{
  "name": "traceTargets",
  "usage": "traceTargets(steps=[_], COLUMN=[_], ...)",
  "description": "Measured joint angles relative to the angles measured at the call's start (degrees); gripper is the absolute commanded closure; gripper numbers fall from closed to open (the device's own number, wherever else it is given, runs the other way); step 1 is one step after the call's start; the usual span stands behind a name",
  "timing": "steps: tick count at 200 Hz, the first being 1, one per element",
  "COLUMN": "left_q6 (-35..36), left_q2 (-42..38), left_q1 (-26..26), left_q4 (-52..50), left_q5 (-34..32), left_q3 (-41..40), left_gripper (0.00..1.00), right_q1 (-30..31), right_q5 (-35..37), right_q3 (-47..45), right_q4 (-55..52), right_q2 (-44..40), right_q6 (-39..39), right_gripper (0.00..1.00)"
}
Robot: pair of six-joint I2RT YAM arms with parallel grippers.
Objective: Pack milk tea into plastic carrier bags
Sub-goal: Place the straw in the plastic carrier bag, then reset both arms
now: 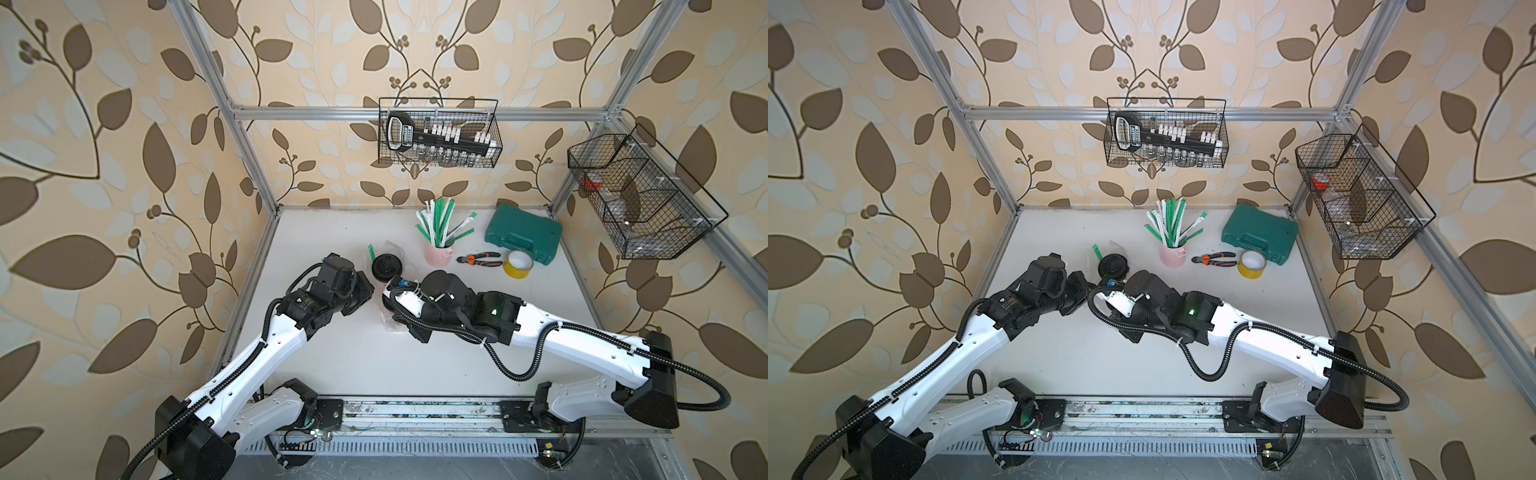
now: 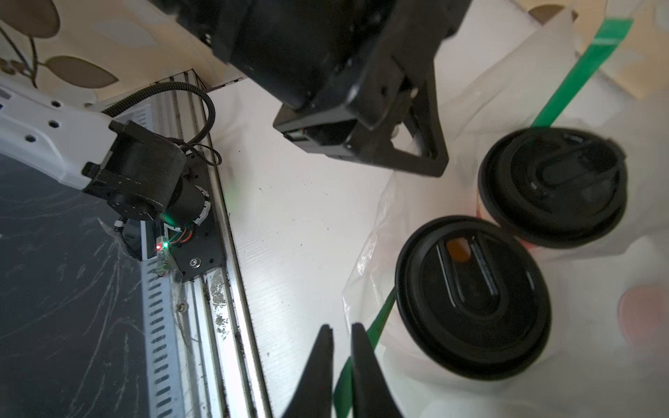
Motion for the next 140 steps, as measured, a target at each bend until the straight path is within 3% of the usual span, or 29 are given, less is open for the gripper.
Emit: traceTargets(steps=[30, 104, 140], left_q6=[0.0, 0.0, 0.2], left_q2=[0.0, 0.1, 1.0], left_q1=[0.0, 0.0, 0.0], left_q4=[0.0, 0.0, -0.1], left_q5=[0.0, 0.0, 0.1], left_q3=[0.0, 0.0, 0.1], left_gripper=[1.0, 1.0, 0.83], right_q1=[0.0, -4.9, -8.0], right_q5=[0.8, 6.4, 7.3], right_q3=[0.7, 1.3, 1.2], right_q4=[-0.9, -0.4, 1.5], right_q2=[0.0, -4.1, -4.5], right_q6=[0.1, 5.0, 7.7], right_gripper=[0.52, 0.46, 0.44])
